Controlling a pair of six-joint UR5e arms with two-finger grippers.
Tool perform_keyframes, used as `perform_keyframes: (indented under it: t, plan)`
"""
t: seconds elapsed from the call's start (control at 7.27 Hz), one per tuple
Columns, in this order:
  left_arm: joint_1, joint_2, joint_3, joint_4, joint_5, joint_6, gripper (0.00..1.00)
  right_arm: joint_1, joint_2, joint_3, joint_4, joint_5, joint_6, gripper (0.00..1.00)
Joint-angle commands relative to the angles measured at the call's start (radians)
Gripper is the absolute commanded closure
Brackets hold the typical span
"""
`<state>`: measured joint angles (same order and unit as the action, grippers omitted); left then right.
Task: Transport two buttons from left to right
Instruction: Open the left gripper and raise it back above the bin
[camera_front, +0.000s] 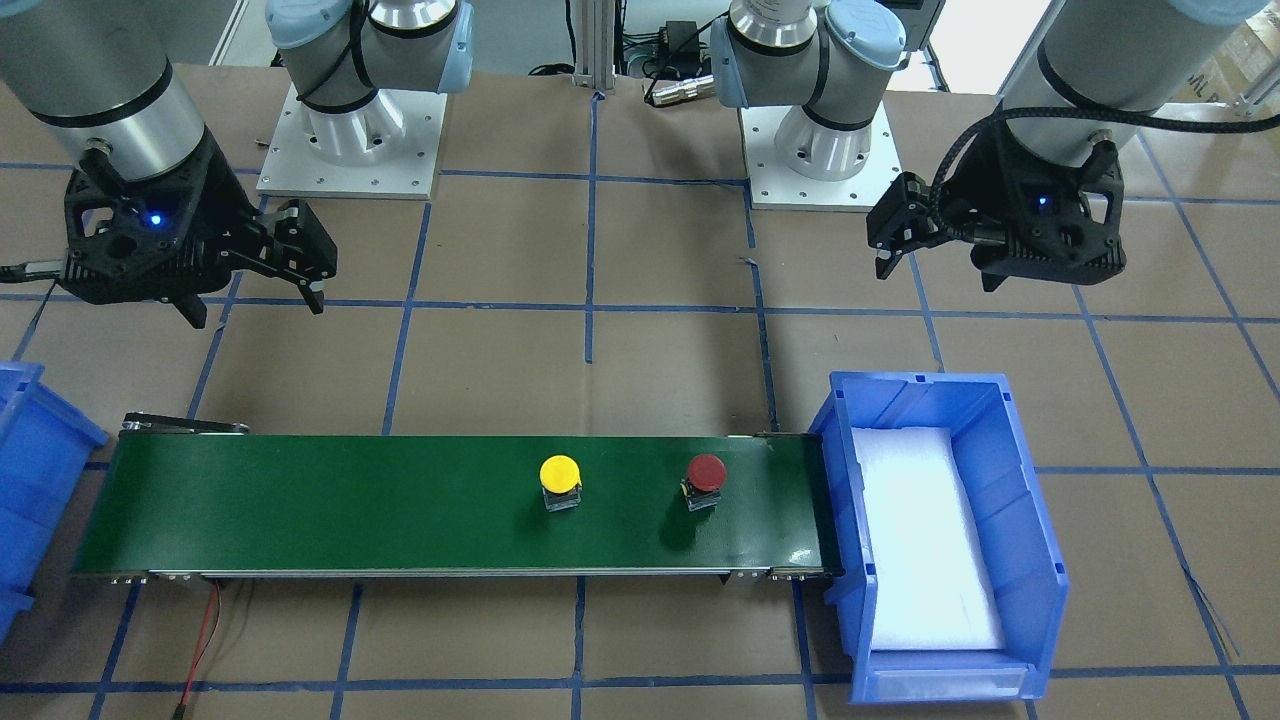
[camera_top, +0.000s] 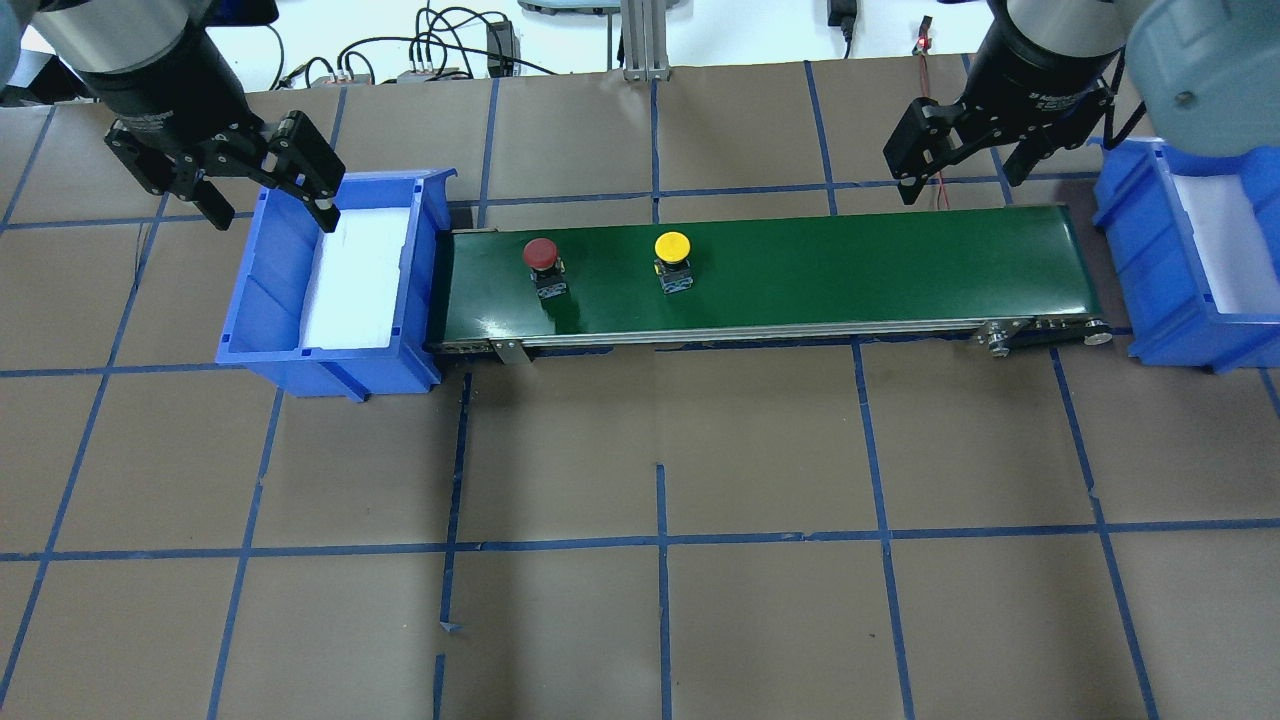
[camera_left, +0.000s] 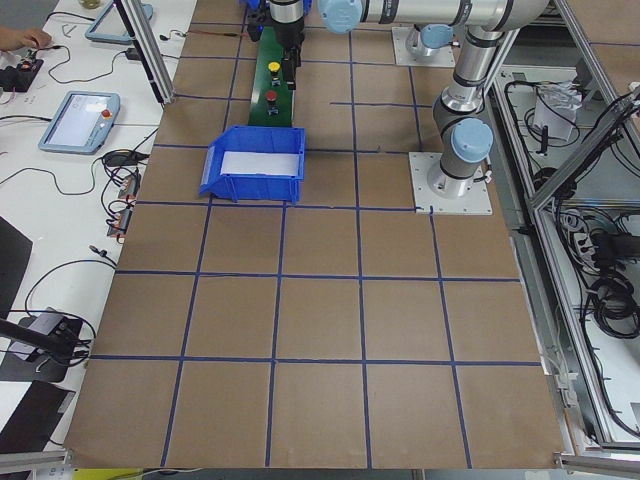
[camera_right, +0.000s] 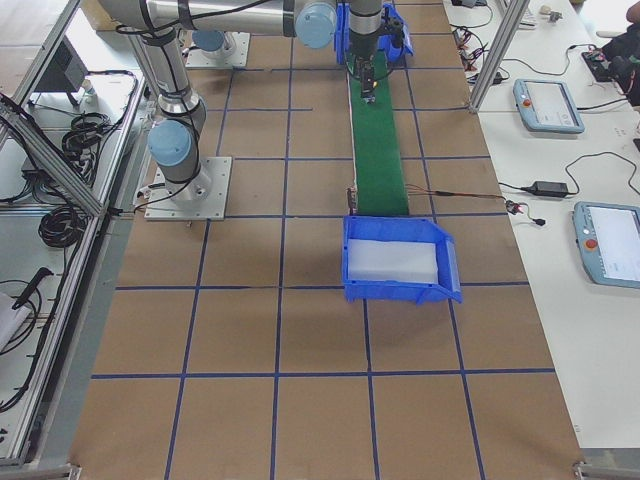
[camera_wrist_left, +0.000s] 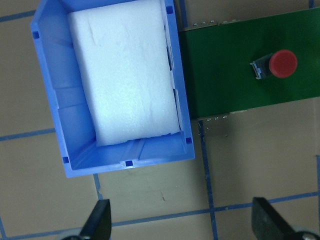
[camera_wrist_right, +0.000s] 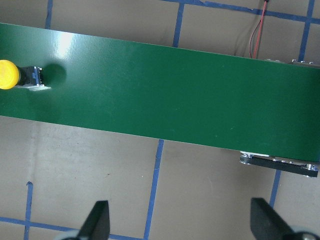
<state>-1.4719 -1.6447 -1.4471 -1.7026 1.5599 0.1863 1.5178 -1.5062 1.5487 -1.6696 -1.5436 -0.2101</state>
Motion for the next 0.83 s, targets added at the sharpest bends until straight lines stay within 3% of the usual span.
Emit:
perform_keyframes:
  t: [0.0,0.69]
  plan:
    - [-0.027,-0.012,-0.007,0.009,0.005,-0.036,0.0,-0.001,-0.002,0.002,0.001,0.0,0.0,0.0]
    - [-0.033,-0.001,-0.001,0.015,0.011,-0.051,0.0,-0.002,-0.002,0.016,-0.002,-0.001,0.0,0.0]
